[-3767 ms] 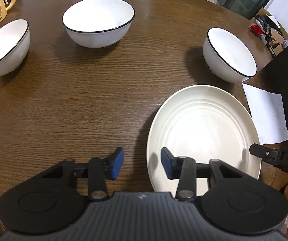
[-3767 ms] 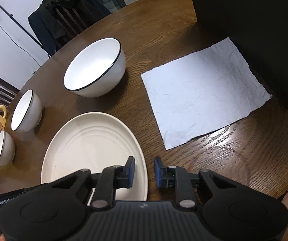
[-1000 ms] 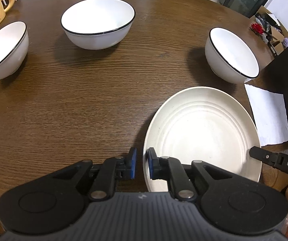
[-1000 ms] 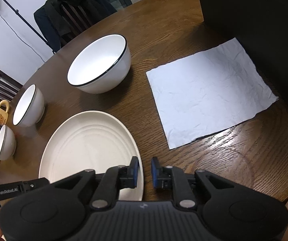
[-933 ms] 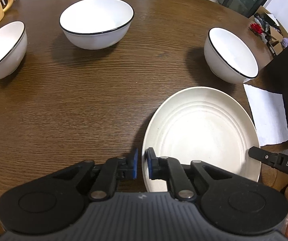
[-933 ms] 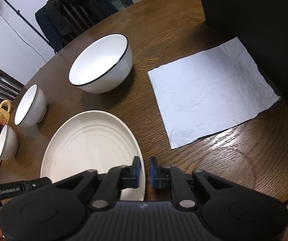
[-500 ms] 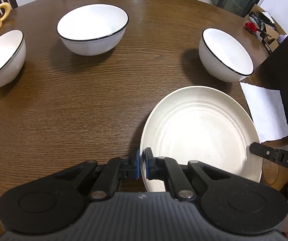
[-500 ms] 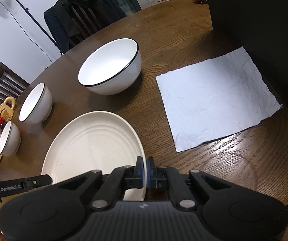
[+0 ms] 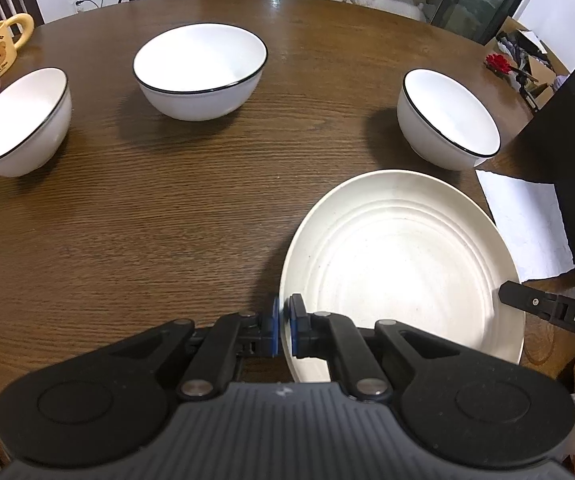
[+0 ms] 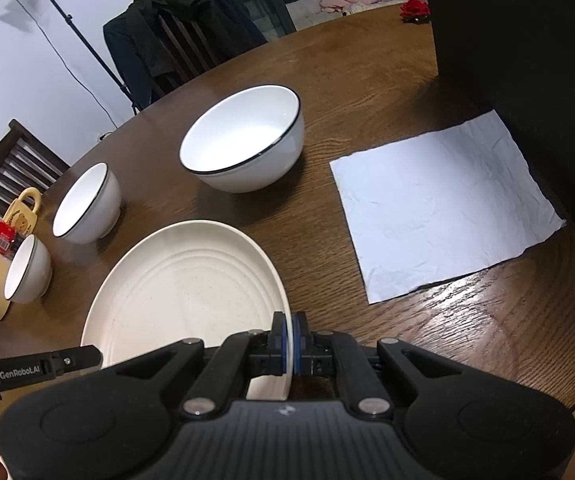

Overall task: Organize plates and bowls
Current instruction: 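Carry the held cream plate with both grippers toward the cream plate stack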

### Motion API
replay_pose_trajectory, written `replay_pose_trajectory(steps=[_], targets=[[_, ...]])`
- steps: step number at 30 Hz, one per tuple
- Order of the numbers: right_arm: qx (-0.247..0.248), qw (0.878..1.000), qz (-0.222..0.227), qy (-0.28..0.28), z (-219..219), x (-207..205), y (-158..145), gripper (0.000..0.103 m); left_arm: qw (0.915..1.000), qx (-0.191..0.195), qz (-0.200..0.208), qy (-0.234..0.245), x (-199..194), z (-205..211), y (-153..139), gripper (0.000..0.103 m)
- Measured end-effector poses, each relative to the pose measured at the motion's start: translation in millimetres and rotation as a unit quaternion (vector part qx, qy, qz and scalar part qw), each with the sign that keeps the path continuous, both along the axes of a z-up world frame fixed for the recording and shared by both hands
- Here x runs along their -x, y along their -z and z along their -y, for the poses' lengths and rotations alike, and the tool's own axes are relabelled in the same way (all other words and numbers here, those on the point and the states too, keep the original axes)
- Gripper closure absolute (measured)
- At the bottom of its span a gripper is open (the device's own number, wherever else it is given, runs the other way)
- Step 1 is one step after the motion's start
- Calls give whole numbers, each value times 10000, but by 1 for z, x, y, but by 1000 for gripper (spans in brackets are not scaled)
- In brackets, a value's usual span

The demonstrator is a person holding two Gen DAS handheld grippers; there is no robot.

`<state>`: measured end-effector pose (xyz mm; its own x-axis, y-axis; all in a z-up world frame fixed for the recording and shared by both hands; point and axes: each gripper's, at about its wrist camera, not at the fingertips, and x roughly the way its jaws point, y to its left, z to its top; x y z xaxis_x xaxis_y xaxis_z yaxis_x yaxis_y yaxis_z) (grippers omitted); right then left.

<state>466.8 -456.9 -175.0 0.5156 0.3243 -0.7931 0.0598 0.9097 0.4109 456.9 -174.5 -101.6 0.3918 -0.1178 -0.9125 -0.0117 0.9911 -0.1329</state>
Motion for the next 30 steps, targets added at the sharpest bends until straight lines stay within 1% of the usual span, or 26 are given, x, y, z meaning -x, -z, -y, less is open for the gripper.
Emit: replay_pose_trajectory(steps=[12, 30], targets=[[31, 9997, 147, -176, -24, 22, -20, 100, 9998, 4, 135, -146, 29, -25, -17, 97], [34, 9974, 340, -628, -79, 57, -58, 100, 9977, -27, 405, -541, 84, -84, -60, 97]])
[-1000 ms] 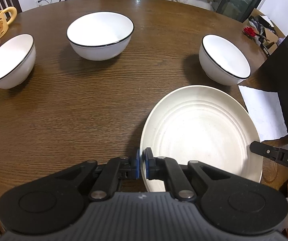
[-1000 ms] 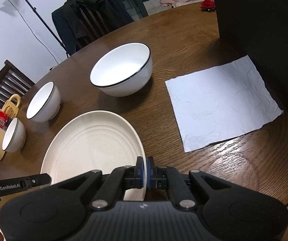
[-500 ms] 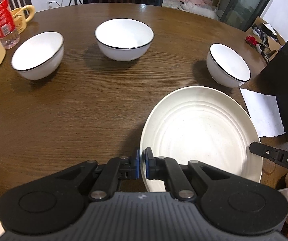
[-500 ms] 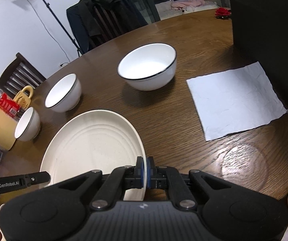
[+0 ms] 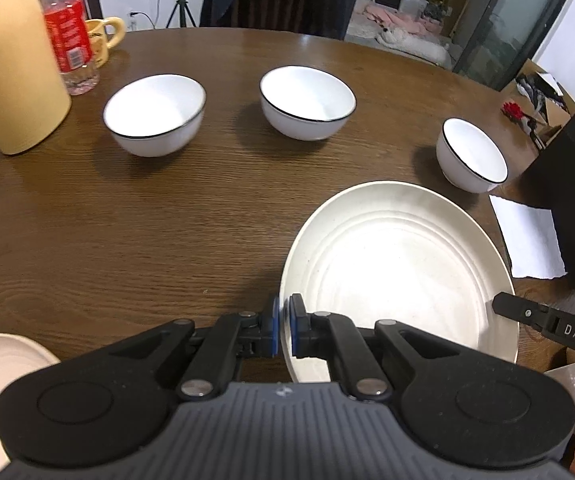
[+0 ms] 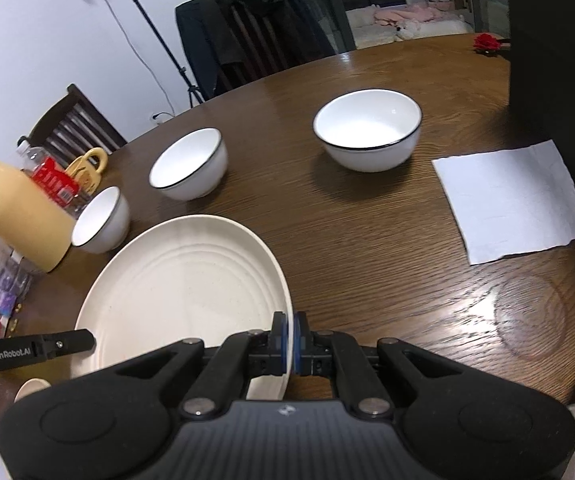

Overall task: Organize plates and bowls
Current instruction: 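Carry the held cream plate with both grippers toward the cream plate stack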

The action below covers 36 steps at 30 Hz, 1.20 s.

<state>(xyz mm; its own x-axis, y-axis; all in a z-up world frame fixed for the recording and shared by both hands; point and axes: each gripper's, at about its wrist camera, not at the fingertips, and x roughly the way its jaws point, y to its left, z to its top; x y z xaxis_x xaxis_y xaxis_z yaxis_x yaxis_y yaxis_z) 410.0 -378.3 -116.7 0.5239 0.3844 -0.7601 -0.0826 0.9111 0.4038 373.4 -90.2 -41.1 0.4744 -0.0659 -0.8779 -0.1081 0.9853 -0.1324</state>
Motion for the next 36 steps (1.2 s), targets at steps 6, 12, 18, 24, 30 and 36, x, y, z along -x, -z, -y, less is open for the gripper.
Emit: replay_pose_trajectory(steps=[6, 12, 18, 24, 30, 36], targets=[[17, 9999, 60, -153, -18, 8, -11, 100, 9999, 38, 55, -156, 15, -17, -9, 97], [45, 9994, 135, -324, -36, 15, -22, 100, 9993, 80, 100, -337, 31, -35, -15, 97], [97, 9985, 176, -513, -54, 20, -30, 100, 9983, 117, 136, -552, 46, -52, -19, 97], [112, 9974, 200, -683, -73, 25, -36, 100, 9972, 147, 163, -720, 60, -67, -23, 97], [116, 9959, 226, -871, -91, 30, -40, 100, 9956, 154, 189, -907, 73, -85, -25, 97], [100, 9939, 232, -1073, -110, 36, -42, 100, 9934, 151, 212, -1114, 89, -101, -27, 97]])
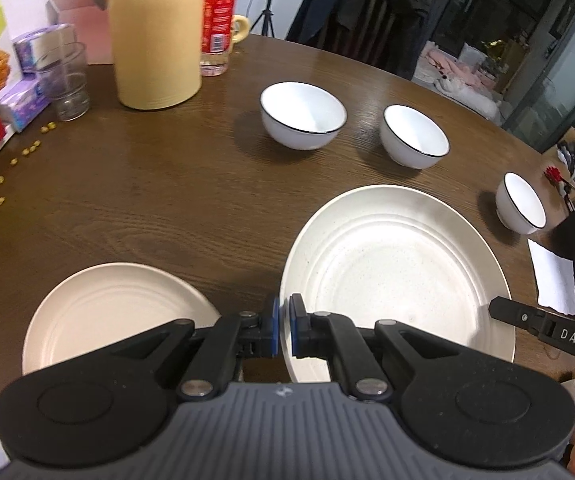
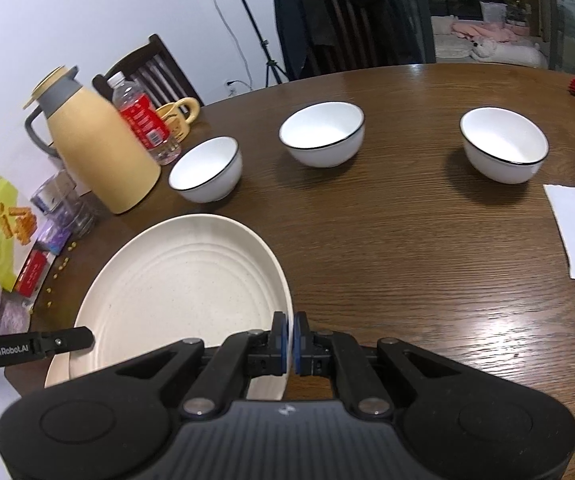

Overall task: Organize plates and bowls
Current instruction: 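Carry the held cream plate with both grippers toward the cream plate stack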

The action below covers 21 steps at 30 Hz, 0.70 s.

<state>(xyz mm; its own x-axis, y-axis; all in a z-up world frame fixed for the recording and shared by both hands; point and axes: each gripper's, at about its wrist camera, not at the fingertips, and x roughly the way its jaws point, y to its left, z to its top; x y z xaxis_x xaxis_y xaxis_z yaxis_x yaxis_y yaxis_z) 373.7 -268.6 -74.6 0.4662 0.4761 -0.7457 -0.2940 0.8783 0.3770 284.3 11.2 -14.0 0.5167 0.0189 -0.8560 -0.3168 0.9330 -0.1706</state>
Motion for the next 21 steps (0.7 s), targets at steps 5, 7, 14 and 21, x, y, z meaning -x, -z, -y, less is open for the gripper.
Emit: replay_pose_trajectory(steps=[5, 7, 14, 21], targets=[[1, 9998, -6, -196, -16, 6, -2, 100, 9998, -1, -2, -192, 13, -13, 1, 97], [6, 9996, -12, -274, -22, 9, -2, 100, 9996, 5, -1, -269, 17, -19, 1, 97], [13, 9987, -27, -504, -44, 17, -2, 100, 9986, 19, -5, -520, 36, -38, 1, 97], [43, 9974, -18, -719, -67, 25, -3, 100, 9973, 15, -7, -736, 54, -55, 2, 97]])
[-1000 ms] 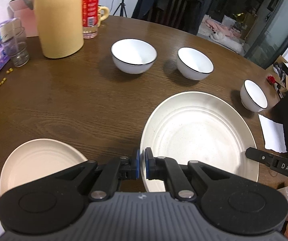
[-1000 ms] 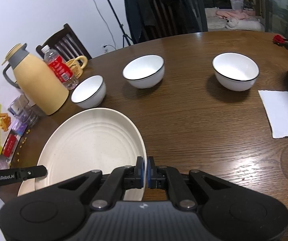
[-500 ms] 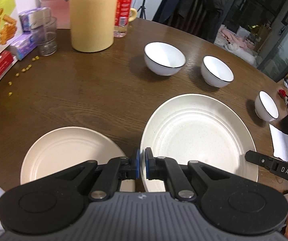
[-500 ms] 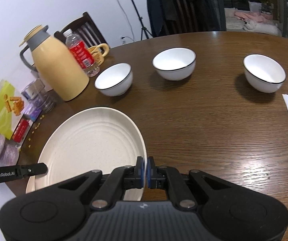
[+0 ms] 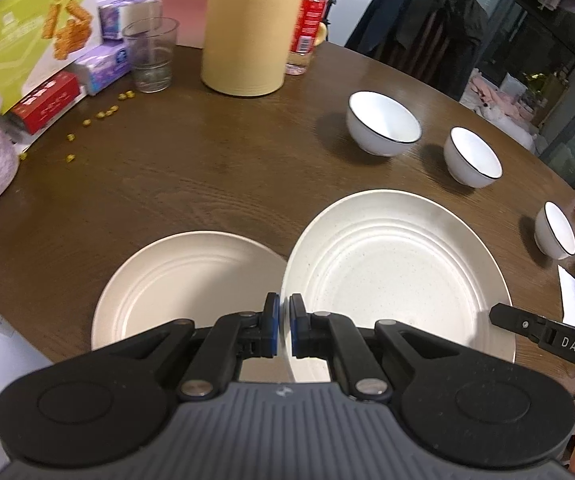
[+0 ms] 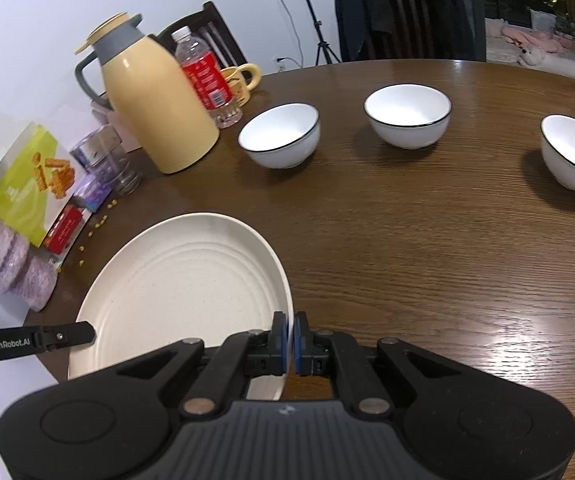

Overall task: Organize plates and bowls
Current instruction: 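Lower the cream plate onto the cream plate stack with both grippers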

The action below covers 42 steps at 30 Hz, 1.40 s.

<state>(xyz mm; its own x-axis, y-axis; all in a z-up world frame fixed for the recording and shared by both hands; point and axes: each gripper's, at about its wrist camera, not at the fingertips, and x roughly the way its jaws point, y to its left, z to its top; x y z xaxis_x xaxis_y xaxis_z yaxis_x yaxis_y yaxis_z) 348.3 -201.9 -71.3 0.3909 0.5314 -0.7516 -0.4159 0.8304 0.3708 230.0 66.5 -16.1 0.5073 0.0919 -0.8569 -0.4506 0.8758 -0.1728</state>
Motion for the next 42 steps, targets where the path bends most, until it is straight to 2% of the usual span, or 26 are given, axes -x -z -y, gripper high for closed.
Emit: replay_pose_trajectory(steps=[22, 42], targets=[[89, 9985, -61, -542, -76, 26, 8, 100, 9986, -86, -102, -508, 48, -60, 12, 97], [378, 9949, -73, -929, -123, 32, 28, 99, 9967, -91, -311, -745, 61, -89, 37, 97]])
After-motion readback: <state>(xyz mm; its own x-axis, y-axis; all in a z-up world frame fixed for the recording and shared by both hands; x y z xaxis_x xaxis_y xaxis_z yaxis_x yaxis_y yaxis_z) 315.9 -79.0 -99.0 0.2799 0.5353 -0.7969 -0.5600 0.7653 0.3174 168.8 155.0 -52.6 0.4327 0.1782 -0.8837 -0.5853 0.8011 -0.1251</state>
